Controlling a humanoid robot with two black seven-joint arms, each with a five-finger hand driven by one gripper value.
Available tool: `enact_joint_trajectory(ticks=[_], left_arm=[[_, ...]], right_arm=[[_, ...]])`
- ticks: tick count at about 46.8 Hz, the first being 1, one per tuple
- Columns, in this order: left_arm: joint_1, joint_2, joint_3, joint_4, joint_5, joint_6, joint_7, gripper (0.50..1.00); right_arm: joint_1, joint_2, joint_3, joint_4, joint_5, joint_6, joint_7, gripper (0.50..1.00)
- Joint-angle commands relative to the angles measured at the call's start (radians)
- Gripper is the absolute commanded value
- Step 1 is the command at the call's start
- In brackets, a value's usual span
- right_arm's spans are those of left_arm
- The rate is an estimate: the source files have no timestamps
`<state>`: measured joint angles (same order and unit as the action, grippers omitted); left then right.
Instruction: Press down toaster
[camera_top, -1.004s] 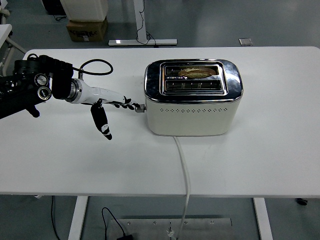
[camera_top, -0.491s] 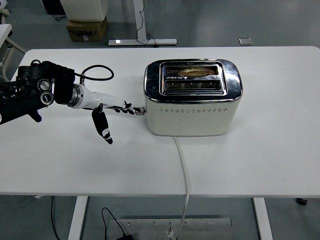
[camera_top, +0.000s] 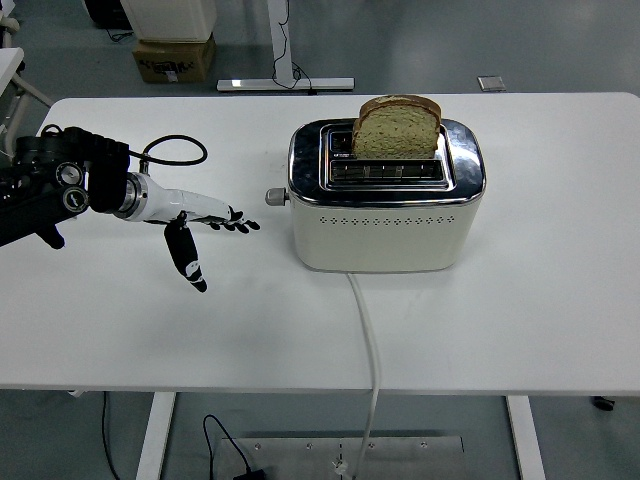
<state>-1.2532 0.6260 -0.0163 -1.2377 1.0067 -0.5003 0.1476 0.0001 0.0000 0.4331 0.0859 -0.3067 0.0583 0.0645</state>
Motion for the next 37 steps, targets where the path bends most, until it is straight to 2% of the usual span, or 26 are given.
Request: enact_joint_trajectory(ticks=[1, 14, 24, 37], left_arm=[[0.000, 0.003, -0.001, 0.000, -0.002, 0.000, 0.000, 1.000], [-0.014, 0.087, -0.010, 0.001, -0.029, -0.004, -0.002, 1.000], [-0.054, 0.144, -0.043, 0.058, -0.103, -0.011, -0.002, 1.000], [-0.184, 0.107, -0.076, 0.193, -0.244, -0.006, -0.003, 1.000]], right_arm=[[0.000, 0.000, -0.001, 0.000, 0.000, 0.000, 0.000, 0.998], [0.000, 0.000, 0.001, 0.000, 0.000, 0.000, 0.000, 1.000], [0.000, 0.000, -0.001, 0.000, 0.000, 0.000, 0.000, 0.998], [0.000, 0.000, -0.001, 0.000, 0.000, 0.000, 0.000, 0.998]])
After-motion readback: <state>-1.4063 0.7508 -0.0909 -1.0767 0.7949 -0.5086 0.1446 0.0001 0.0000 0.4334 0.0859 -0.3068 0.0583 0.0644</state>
